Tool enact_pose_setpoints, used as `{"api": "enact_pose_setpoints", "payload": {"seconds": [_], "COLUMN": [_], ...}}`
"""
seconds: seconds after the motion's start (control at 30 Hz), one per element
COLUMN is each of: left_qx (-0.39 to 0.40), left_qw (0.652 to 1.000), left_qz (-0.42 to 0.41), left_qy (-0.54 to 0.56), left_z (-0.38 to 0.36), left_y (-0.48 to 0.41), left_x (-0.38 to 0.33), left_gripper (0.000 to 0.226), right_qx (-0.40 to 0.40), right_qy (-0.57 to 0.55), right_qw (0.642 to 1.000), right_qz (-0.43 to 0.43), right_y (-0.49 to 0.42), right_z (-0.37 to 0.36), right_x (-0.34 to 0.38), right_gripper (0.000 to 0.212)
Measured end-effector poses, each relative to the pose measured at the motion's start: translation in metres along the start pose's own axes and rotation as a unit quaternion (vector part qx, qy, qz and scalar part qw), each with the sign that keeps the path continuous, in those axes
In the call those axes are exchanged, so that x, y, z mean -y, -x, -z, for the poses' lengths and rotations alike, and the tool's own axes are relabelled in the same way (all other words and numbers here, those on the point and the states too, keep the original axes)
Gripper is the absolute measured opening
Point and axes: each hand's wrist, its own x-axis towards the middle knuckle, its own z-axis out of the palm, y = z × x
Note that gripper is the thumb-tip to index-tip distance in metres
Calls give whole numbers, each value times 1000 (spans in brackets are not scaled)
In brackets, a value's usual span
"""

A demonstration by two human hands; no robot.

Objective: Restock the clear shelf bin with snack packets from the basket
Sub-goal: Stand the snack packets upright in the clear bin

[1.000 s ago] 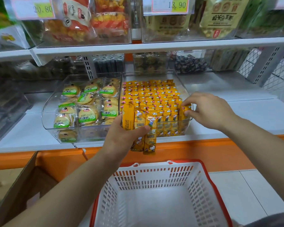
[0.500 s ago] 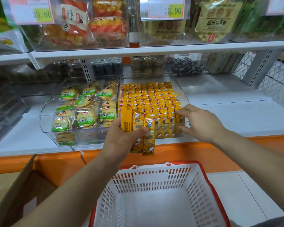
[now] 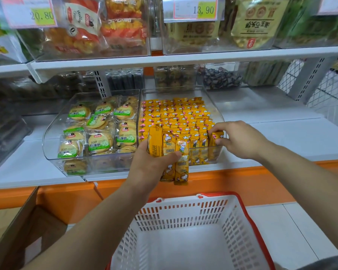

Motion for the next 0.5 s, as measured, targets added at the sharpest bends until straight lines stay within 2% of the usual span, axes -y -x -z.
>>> {"api": "enact_pose_setpoints", "payload": {"seconds": [0.17,0.37,0.5], "left_qx": [-11,8,24], "left_qw": [1000,984,956], "left_qz": [-1,-38,-67], "left_qy": [-23,-176,-286], "left_z": [-3,-14,-31], "left_y": [-3,-35,-96], "left_x": [-2,-39,-73], "left_gripper": [42,78,85], "right_qx": [-37,-39,-51], "right_qy": [13,17,-17], "right_qw": [998,999,999], "right_qz": [-41,-10,11], "right_y": [2,10,15], "right_z": [-8,-13,-12], "right_x": [2,6,-5], "right_gripper": [26,34,36]}}
